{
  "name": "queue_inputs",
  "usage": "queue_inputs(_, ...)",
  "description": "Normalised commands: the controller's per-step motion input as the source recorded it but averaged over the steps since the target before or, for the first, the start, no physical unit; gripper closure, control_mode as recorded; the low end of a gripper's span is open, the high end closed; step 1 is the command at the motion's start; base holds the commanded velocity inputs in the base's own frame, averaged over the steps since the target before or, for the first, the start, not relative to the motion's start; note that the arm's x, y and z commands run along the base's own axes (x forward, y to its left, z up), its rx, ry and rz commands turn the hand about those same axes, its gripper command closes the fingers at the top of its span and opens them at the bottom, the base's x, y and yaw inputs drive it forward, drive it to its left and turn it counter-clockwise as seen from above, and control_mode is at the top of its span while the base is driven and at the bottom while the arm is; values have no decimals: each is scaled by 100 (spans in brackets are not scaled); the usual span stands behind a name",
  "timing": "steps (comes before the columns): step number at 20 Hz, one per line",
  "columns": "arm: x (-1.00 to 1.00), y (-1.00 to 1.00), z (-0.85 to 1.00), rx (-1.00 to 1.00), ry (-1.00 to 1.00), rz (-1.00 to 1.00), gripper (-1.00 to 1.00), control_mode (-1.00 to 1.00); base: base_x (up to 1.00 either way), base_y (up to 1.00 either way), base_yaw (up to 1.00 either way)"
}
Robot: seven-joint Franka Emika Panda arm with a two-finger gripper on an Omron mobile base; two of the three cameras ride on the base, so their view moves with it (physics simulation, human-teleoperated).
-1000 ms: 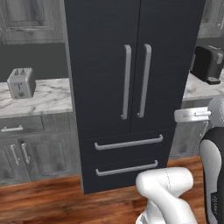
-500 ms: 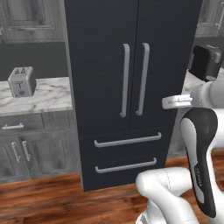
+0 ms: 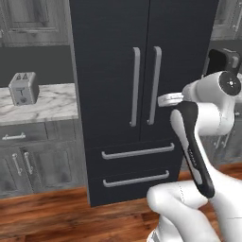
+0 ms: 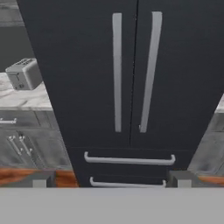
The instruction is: Take the cake and donut from the fridge and place them on the empty tray on the dining counter.
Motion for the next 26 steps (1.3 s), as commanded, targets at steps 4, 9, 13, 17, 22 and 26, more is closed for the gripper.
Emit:
queue_inputs(4, 100, 20, -2, -4, 0, 0, -100, -100, 0, 0, 0)
queue_inputs(9, 89, 1, -5, 0, 0, 0, -100, -100, 0, 0, 0)
queue_inputs(13, 83, 0, -9, -1, -2, 0, -100, -100, 0, 0, 0)
queue_inputs(17, 78, 0, -13, 0, -4, 0, -100, -100, 0, 0, 0)
queue_inputs(22, 74, 0, -21, 0, -4, 0, -100, -100, 0, 0, 0)
queue_inputs(26, 74, 0, -13, 0, 2, 0, -100, -100, 0, 0, 0)
